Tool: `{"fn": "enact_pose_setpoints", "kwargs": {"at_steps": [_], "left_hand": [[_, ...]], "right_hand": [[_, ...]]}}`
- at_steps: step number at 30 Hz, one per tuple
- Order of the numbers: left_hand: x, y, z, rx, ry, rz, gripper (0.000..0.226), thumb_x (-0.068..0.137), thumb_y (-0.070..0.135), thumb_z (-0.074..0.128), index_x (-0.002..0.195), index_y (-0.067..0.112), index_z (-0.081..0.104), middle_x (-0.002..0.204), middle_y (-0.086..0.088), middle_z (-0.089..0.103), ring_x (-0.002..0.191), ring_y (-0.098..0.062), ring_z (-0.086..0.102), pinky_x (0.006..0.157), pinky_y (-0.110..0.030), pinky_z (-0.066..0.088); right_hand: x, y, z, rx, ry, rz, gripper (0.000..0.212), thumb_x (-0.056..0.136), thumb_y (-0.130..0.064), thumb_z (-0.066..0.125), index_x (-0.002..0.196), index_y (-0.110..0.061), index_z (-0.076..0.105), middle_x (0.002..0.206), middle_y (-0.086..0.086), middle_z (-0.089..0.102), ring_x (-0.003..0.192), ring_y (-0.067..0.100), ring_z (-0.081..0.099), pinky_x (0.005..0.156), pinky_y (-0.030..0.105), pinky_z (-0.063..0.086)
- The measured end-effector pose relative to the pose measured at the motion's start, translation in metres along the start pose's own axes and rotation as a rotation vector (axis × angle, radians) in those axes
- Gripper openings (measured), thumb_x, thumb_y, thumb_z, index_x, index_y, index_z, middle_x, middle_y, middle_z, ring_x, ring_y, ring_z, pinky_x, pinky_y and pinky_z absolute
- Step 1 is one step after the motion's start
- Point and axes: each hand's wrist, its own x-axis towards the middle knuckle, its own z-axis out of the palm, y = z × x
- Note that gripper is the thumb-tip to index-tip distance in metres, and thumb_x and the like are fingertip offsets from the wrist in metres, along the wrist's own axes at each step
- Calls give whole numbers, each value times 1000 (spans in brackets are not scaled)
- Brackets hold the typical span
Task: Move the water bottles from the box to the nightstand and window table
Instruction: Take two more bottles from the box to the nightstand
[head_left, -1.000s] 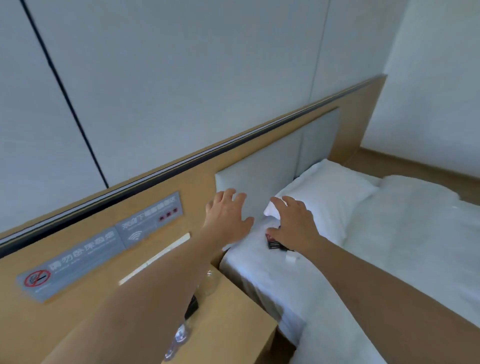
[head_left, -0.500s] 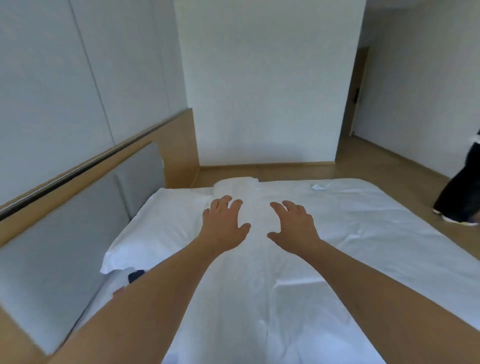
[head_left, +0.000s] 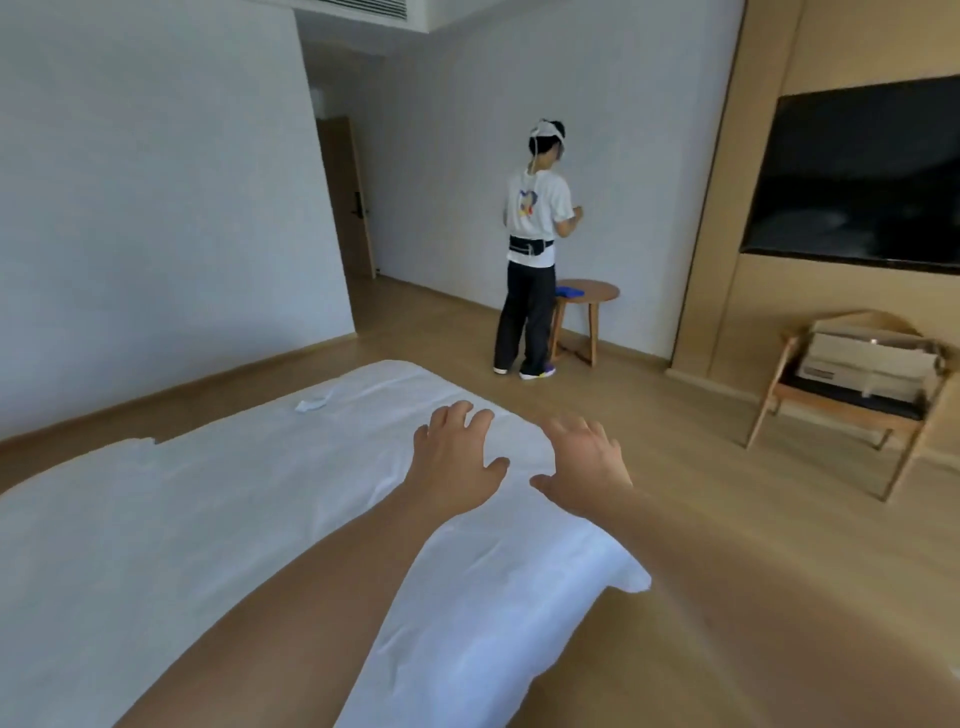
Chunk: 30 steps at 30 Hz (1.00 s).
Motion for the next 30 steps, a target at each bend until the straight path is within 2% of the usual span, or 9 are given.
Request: {"fn": "enact_pose_setpoints", "kwargs": {"at_steps": [2,7,14,21,25,30], "left_hand": [[33,37,22,-23,-29,109,61,95,53,60,147,25,44,156,-4,36,143,-28,33,112,-45,35],[112,120,72,-92,-87,340,57,94,49,61,143,24,46,149,-3,40,134,-27,38,106,-42,39],[237,217,131,-229,-178,521,64,94,48,60,150,24,40,159,-6,29,146,-27,23,116,-48,31],[356,308,183,-234,-232,739,62,94,53,60,147,26,43,158,-5,33,144,-27,29,115,-45,32],[399,351,212,-281,-268,806,64,93,53,61,148,27,42,159,-5,34,145,-27,30,115,-49,35],[452,400,251,-281,-294,846,64,93,55,60,148,27,43,159,-5,35,145,-27,31,115,-46,35]], "right_hand": [[3,47,-5,0,12,105,76,86,-45,73,151,-31,35,145,4,47,130,30,44,104,43,39],[15,151,-12,5,45,338,82,86,-41,74,155,-33,30,150,3,42,134,30,41,108,43,37],[79,258,-21,-20,136,580,83,85,-41,74,155,-31,31,152,5,42,135,31,42,108,45,38],[142,348,-38,-37,201,777,82,87,-40,74,156,-33,30,156,4,40,141,30,38,112,48,37],[164,394,-39,-49,189,868,83,87,-41,74,156,-33,29,156,3,39,141,30,37,113,48,38],[196,459,-36,-61,185,927,80,86,-40,74,155,-33,32,154,3,41,136,30,41,109,47,40]]}}
